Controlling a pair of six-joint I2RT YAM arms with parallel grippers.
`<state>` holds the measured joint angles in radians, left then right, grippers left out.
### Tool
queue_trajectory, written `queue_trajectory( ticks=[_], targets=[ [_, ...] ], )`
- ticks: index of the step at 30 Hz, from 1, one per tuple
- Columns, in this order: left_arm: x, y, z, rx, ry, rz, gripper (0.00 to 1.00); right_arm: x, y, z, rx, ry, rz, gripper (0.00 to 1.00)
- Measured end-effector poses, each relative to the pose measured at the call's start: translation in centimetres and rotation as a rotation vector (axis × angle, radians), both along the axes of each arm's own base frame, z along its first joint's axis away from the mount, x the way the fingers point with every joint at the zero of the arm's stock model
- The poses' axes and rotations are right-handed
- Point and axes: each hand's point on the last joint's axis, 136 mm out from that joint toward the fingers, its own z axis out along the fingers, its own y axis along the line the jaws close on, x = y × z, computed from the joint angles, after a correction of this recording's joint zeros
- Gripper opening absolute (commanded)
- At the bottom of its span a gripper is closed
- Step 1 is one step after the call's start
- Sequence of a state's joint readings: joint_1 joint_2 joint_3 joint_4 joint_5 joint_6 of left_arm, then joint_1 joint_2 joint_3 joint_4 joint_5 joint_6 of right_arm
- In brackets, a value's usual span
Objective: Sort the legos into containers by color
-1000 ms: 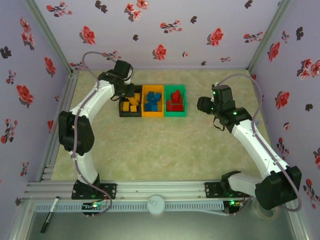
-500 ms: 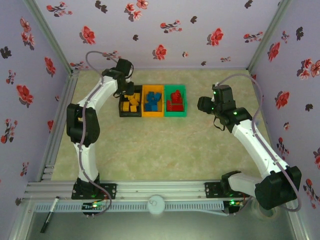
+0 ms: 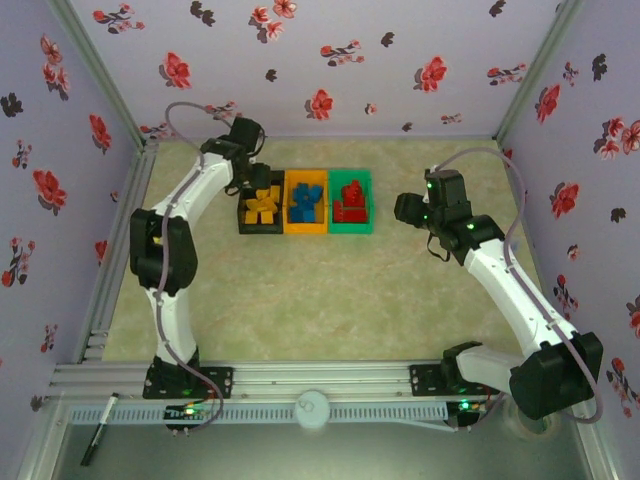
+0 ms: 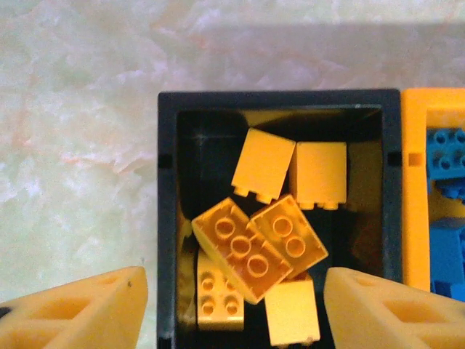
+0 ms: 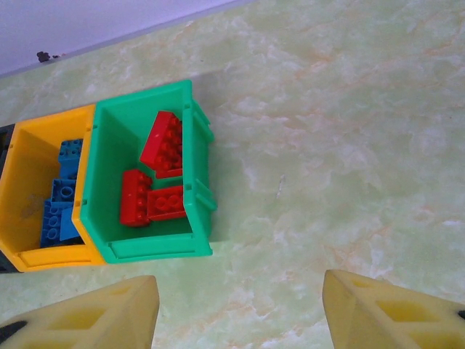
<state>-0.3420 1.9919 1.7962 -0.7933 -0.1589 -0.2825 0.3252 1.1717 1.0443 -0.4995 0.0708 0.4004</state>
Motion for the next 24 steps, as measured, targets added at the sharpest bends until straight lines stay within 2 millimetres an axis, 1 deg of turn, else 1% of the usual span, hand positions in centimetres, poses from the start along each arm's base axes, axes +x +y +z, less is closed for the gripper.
queue_trajectory(
  ticks=[2,4,6,9,11,13,15,17,19,22,24],
  targets=[
    [-0.7,0.3,1.3,-0.003,-0.022,0.002,0.75,0.0,0.0,0.0,0.0,0.0,0.0,0.66],
    [-1.3,0.6,3.5,-0.014,-0.065,-0.001,0.77,0.0,0.0,0.0,0.001,-0.001,0.0,0.69],
    [-1.8,0.8,6.3,-0.03,-0.125,-0.003,0.8,-0.1,0.0,0.0,0.002,-0.003,0.0,0.72],
    [-2.6,1.2,10.4,-0.051,-0.219,-0.011,0.85,-0.4,-0.1,0.0,0.006,-0.006,0.002,0.82],
    [-3.4,1.5,12.7,-0.061,-0.269,-0.018,0.87,-0.6,-0.2,0.3,0.008,-0.015,0.002,0.87],
    [-3.9,1.7,14.2,-0.066,-0.303,-0.026,0.89,-0.9,-0.3,0.5,0.011,-0.025,-0.001,0.9],
    [-4.3,1.8,14.8,-0.066,-0.319,-0.034,0.93,-1.2,-0.4,0.7,0.012,-0.036,-0.001,0.93],
    [-4.8,2.0,15.0,-0.061,-0.321,-0.04,0.99,-1.4,-0.5,1.0,0.014,-0.046,-0.001,0.95],
    [-5.1,2.1,15.0,-0.055,-0.321,-0.048,1.0,-1.5,-0.6,1.2,0.015,-0.053,-0.002,0.99],
    [-5.6,2.2,15.1,-0.051,-0.315,-0.051,1.0,-1.6,-0.6,1.3,0.012,-0.054,-0.002,1.0],
    [-6.3,2.5,15.2,-0.048,-0.309,-0.049,1.0,-1.6,-0.8,1.3,0.007,-0.055,-0.008,1.0]
  ],
)
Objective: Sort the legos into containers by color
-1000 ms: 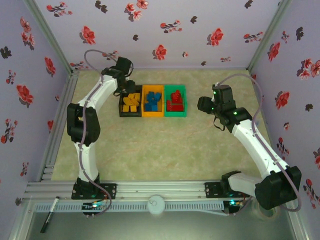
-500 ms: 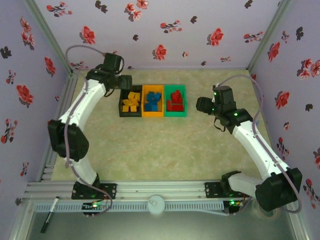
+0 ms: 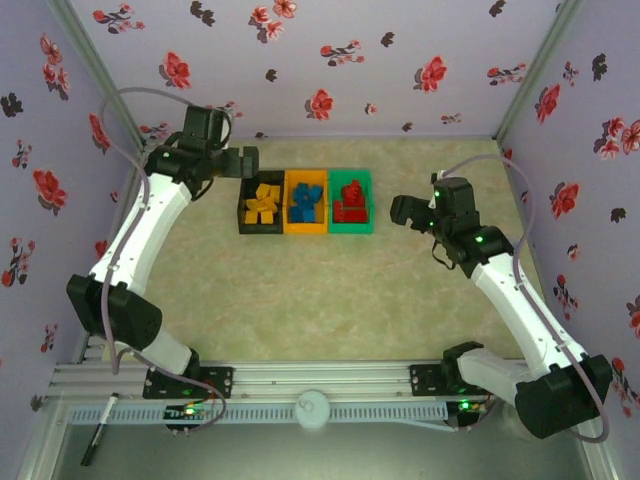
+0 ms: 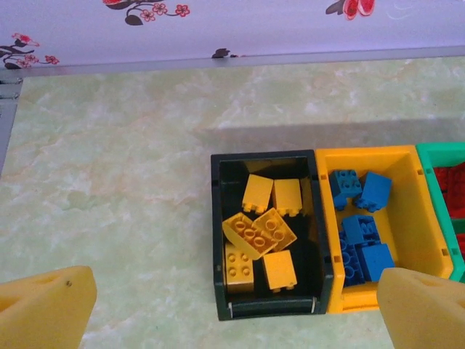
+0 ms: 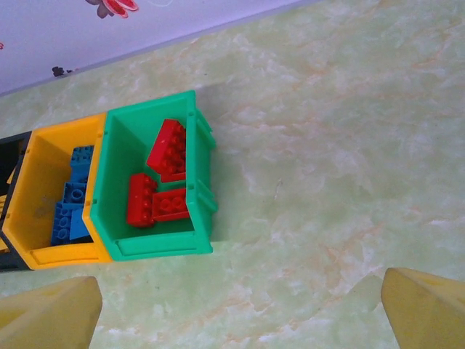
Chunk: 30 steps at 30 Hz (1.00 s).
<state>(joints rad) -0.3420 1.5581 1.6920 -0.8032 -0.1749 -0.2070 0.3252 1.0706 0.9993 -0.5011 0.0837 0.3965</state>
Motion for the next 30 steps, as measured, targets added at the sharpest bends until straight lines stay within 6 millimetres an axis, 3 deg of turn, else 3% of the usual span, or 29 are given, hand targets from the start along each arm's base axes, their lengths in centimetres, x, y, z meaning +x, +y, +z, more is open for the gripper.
queue_trajectory(
  ticks=[7,11,20,27,30],
  targets=[
    [-3.0,2.5,0.1,0.058,0.011,0.058,1.0,-0.1,-1.6,0.0,-0.034,-0.002,-0.06,1.0],
    [-4.3,4.0,-1.1,0.103,0.003,0.096,1.0,0.3,-3.2,0.0,-0.053,-0.009,-0.117,1.0],
    [-5.9,10.3,-7.6,0.125,-0.056,0.271,1.0,2.0,-8.6,-2.7,-0.111,0.006,-0.28,1.0],
    [-6.9,13.9,-11.8,0.096,-0.212,0.367,1.0,2.0,-10.4,-3.8,-0.116,0.005,-0.335,0.99],
    [-7.6,14.5,-15.2,0.103,-0.265,0.368,1.0,1.9,-10.6,-4.2,-0.121,0.012,-0.34,1.0]
  ],
)
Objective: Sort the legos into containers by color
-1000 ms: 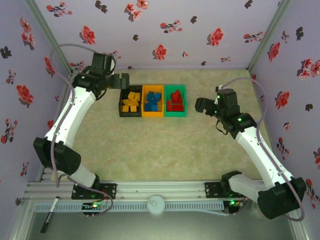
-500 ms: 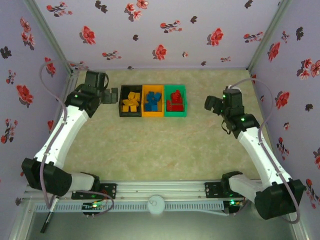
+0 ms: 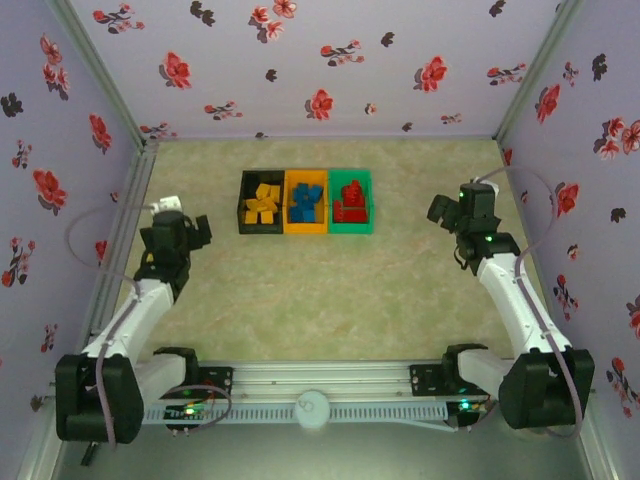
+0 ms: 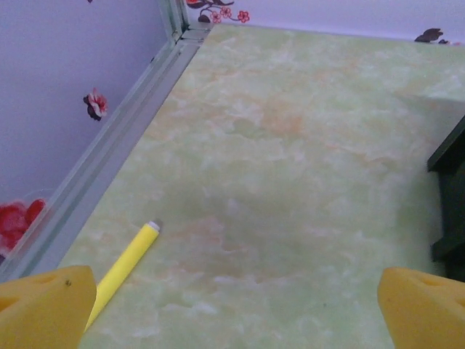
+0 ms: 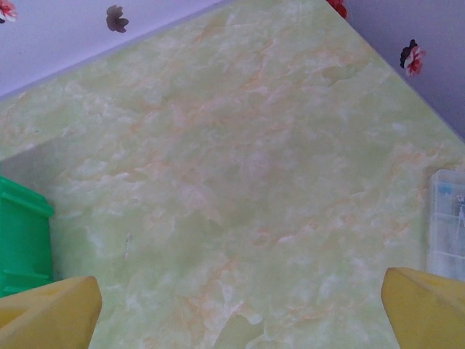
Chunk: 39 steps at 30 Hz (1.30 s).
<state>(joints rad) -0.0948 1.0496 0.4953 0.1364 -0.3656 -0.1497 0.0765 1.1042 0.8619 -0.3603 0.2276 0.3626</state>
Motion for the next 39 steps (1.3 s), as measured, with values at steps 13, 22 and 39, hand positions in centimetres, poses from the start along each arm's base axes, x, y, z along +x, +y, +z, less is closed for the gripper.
queue_trajectory(
  ticks=[13,22,39],
  targets=[
    [2.4,1.3,-4.9,-0.084,-0.11,-0.058,1.0,-0.2,-0.3,-0.4,-0.013,0.009,0.002,1.0],
    [4.2,-0.4,-7.8,-0.096,-0.088,-0.171,1.0,-0.3,-0.6,0.4,-0.059,-0.05,0.023,1.0],
    [5.0,-0.4,-6.7,-0.088,-0.12,-0.174,1.0,0.3,-1.8,-1.9,-0.165,-0.128,0.02,1.0]
  ],
)
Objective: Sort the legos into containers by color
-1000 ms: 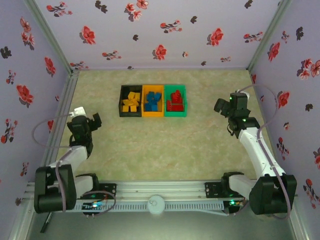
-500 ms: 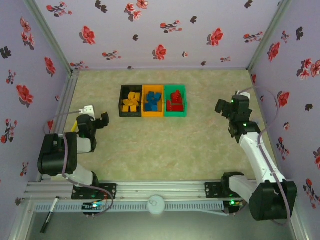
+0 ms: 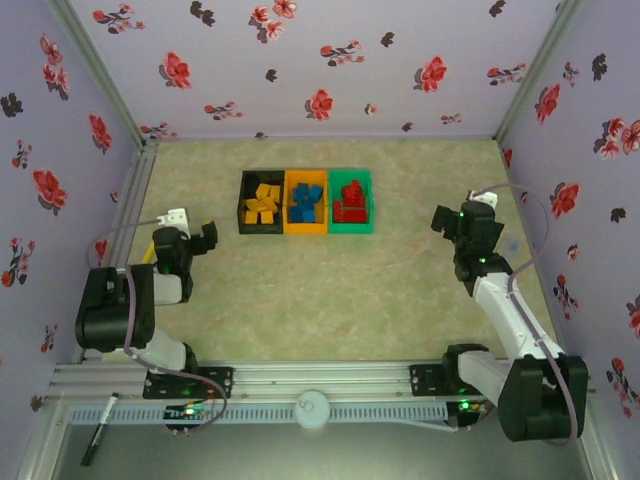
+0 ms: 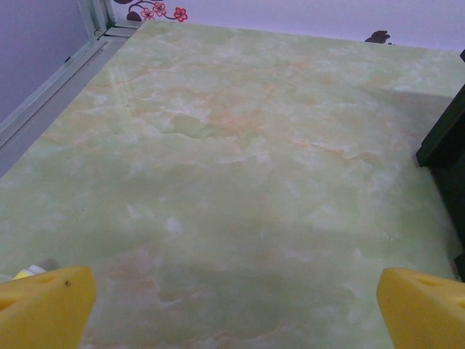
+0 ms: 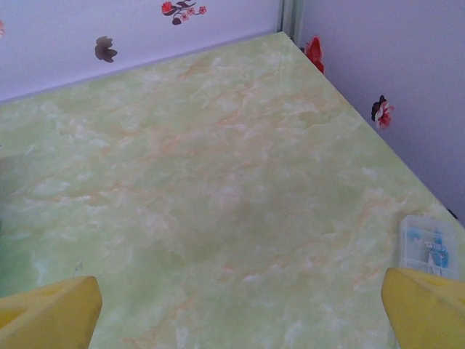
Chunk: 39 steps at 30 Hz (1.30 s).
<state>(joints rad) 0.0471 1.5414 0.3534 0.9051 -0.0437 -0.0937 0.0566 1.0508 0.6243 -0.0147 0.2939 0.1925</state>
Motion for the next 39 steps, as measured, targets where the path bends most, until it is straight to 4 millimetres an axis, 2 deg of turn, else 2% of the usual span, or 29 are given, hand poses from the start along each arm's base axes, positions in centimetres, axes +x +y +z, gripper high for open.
queue_trajectory(
  ticks=[13,20,27,39],
  targets=[
    [0.0,0.0,0.0,0.0,0.0,0.0,1.0,2.3,-1.7,-7.3,-0.057,0.026,-0.053,1.0],
    [0.0,0.0,0.0,0.0,0.0,0.0,1.0,3.2,-1.9,-8.7,-0.015,-0.049,-0.026,1.0],
    [0.0,0.0,0.0,0.0,0.0,0.0,1.0,4.2,0.1,-11.1,0.028,-0.047,0.104,1.0],
    [0.0,0.0,0.0,0.0,0.0,0.0,1.0,4.9,1.1,-10.1,0.035,-0.092,0.164,1.0]
  ],
)
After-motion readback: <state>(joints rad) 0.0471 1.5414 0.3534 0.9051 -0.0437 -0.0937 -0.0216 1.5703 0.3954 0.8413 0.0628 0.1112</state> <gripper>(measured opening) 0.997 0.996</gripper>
